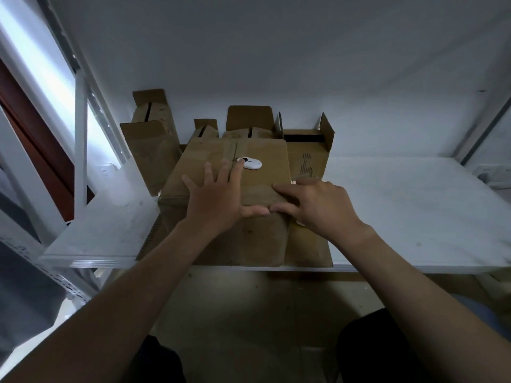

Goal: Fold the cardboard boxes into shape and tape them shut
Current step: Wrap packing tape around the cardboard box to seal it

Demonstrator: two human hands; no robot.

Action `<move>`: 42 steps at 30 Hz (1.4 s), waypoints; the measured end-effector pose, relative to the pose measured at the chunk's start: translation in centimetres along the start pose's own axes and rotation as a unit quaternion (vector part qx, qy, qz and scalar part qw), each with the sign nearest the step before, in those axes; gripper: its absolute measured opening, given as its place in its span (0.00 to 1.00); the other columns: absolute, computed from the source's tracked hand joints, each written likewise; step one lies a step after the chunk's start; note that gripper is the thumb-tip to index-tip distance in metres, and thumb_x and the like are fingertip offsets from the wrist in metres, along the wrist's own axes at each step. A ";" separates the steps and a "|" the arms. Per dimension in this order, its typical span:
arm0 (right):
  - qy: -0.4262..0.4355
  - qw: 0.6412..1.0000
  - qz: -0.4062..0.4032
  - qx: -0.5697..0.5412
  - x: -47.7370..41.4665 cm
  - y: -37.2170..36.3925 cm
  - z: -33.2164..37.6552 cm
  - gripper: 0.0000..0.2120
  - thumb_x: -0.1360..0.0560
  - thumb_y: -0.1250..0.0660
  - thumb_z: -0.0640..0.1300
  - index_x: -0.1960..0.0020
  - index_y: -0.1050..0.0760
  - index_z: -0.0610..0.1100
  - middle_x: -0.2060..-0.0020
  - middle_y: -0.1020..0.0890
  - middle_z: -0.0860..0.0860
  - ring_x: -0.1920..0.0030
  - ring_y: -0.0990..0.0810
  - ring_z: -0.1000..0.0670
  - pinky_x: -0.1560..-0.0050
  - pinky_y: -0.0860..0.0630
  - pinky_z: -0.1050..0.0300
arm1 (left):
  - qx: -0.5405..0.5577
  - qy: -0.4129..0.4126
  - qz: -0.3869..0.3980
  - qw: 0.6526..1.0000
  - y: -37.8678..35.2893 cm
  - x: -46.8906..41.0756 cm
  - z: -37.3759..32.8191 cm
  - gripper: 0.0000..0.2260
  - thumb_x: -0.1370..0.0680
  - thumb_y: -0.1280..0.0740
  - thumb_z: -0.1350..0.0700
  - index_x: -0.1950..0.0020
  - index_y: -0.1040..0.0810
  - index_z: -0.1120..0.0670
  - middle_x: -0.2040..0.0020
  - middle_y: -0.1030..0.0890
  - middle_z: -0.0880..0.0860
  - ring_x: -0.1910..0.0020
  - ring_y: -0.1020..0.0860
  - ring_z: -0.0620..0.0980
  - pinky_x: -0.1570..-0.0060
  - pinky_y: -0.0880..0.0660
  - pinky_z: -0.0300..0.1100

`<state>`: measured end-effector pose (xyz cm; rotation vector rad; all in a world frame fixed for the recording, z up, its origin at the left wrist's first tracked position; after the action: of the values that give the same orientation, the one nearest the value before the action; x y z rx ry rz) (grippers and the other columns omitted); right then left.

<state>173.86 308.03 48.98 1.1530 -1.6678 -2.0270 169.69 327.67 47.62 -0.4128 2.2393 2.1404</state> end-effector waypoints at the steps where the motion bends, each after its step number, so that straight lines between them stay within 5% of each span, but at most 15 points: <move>1: -0.002 1.000 0.008 -0.004 0.2 -0.1 -0.3 0.32 0.26 0.49 0.74 0.30 0.26 0.61 0.51 0.17 0.53 0.54 0.19 0.49 0.59 0.23 0.57 | 0.016 -0.006 -0.005 1.000 0.2 -0.1 0.2 0.57 0.39 0.48 0.16 0.19 0.56 0.47 0.18 0.45 0.54 0.20 0.47 0.64 0.31 0.49 0.78; 4: -0.010 1.000 0.017 -0.015 0.4 -0.5 -1.0 0.27 0.25 0.37 0.69 0.29 0.27 0.63 0.52 0.18 0.54 0.55 0.20 0.50 0.62 0.28 0.59 | 0.078 -0.019 -0.043 0.996 1.0 0.0 1.2 0.58 0.40 0.43 0.16 0.19 0.56 0.46 0.19 0.40 0.53 0.21 0.41 0.59 0.28 0.45 0.73; 10: -0.022 0.999 0.025 -0.026 0.1 -0.7 -1.0 0.26 0.26 0.34 0.68 0.29 0.27 0.64 0.53 0.19 0.55 0.54 0.21 0.50 0.59 0.23 0.56 | 0.162 0.046 -0.114 0.979 2.2 2.0 7.9 0.61 0.42 0.33 0.19 0.19 0.48 0.50 0.20 0.38 0.55 0.22 0.37 0.60 0.26 0.41 0.69; 13: -0.012 1.000 0.008 -0.024 0.2 -0.8 -0.8 0.26 0.26 0.34 0.67 0.30 0.26 0.63 0.53 0.18 0.55 0.55 0.21 0.50 0.60 0.25 0.57 | 0.341 0.109 -0.157 0.920 1.1 3.8 9.7 0.59 0.42 0.24 0.30 0.19 0.46 0.50 0.21 0.36 0.54 0.24 0.34 0.58 0.29 0.32 0.59; 16: -0.011 1.000 0.003 -0.024 0.3 -0.9 -0.8 0.26 0.26 0.34 0.67 0.30 0.26 0.62 0.52 0.18 0.53 0.55 0.20 0.49 0.60 0.24 0.57 | 0.422 0.143 -0.212 0.870 0.3 4.7 9.6 0.58 0.41 0.22 0.33 0.18 0.45 0.51 0.21 0.35 0.52 0.24 0.34 0.52 0.34 0.33 0.43; 22: -0.015 0.999 0.011 -0.035 0.5 -0.4 -0.3 0.28 0.27 0.34 0.69 0.29 0.28 0.63 0.50 0.17 0.54 0.53 0.20 0.50 0.59 0.28 0.60 | 0.482 0.212 -0.256 0.810 -1.6 5.7 9.8 0.48 0.33 0.26 0.33 0.20 0.45 0.46 0.24 0.31 0.52 0.29 0.28 0.55 0.38 0.30 0.44; 27: 0.009 0.985 0.046 -0.169 1.3 -0.1 3.3 0.31 0.30 0.35 0.72 0.29 0.30 0.65 0.45 0.19 0.59 0.47 0.22 0.54 0.52 0.29 0.60 | 0.410 0.269 -0.239 0.838 -0.7 5.6 13.2 0.36 0.22 0.37 0.39 0.20 0.46 0.51 0.28 0.27 0.61 0.33 0.25 0.64 0.37 0.28 0.55; 30: 0.028 0.969 0.062 -0.236 1.9 -0.3 5.0 0.34 0.29 0.31 0.69 0.26 0.39 0.67 0.35 0.22 0.60 0.40 0.24 0.55 0.45 0.28 0.60 | 0.304 0.305 -0.305 0.850 1.4 6.6 13.8 0.25 0.18 0.39 0.49 0.23 0.37 0.56 0.28 0.27 0.60 0.32 0.27 0.63 0.35 0.29 0.58; 33: -0.014 0.953 0.066 -0.295 3.0 -0.9 3.9 0.33 0.31 0.26 0.66 0.32 0.38 0.68 0.39 0.24 0.66 0.43 0.24 0.57 0.48 0.22 0.57 | 0.224 0.181 -0.310 0.906 2.0 7.1 8.3 0.17 0.17 0.41 0.52 0.30 0.28 0.58 0.32 0.26 0.60 0.33 0.28 0.62 0.32 0.30 0.62; 36: -0.034 0.934 0.050 -0.353 4.3 -1.3 2.6 0.29 0.33 0.24 0.65 0.38 0.35 0.69 0.46 0.25 0.69 0.46 0.25 0.63 0.56 0.25 0.66 | 0.143 0.020 -0.217 0.965 0.0 7.4 1.4 0.23 0.18 0.47 0.40 0.31 0.24 0.51 0.28 0.27 0.52 0.24 0.35 0.58 0.23 0.54 0.63; 38: -0.040 0.935 0.033 -0.351 4.8 -1.2 2.1 0.28 0.33 0.27 0.70 0.38 0.32 0.67 0.46 0.24 0.69 0.47 0.24 0.61 0.54 0.25 0.66 | 0.100 0.006 -0.199 0.975 -0.5 7.3 0.1 0.27 0.19 0.50 0.35 0.28 0.27 0.47 0.23 0.33 0.49 0.20 0.44 0.54 0.24 0.66 0.62; 42: -0.033 0.957 0.018 -0.288 5.1 -1.2 0.7 0.31 0.33 0.30 0.70 0.34 0.26 0.60 0.44 0.21 0.63 0.53 0.26 0.64 0.54 0.30 0.71 | 0.106 0.030 -0.184 0.977 -0.5 6.7 0.8 0.32 0.21 0.51 0.32 0.25 0.30 0.49 0.20 0.40 0.53 0.18 0.54 0.56 0.24 0.64 0.64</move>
<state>170.38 305.58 45.90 0.8441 -0.9895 -2.3198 163.21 327.21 45.78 -0.8174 2.1793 1.7105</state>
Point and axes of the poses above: each hand's wrist, its own x-axis away from the middle knuckle, its own y-axis out of the back of the hand, z = x × y, the point moved 5 cm from there along -x, towards the middle knuckle
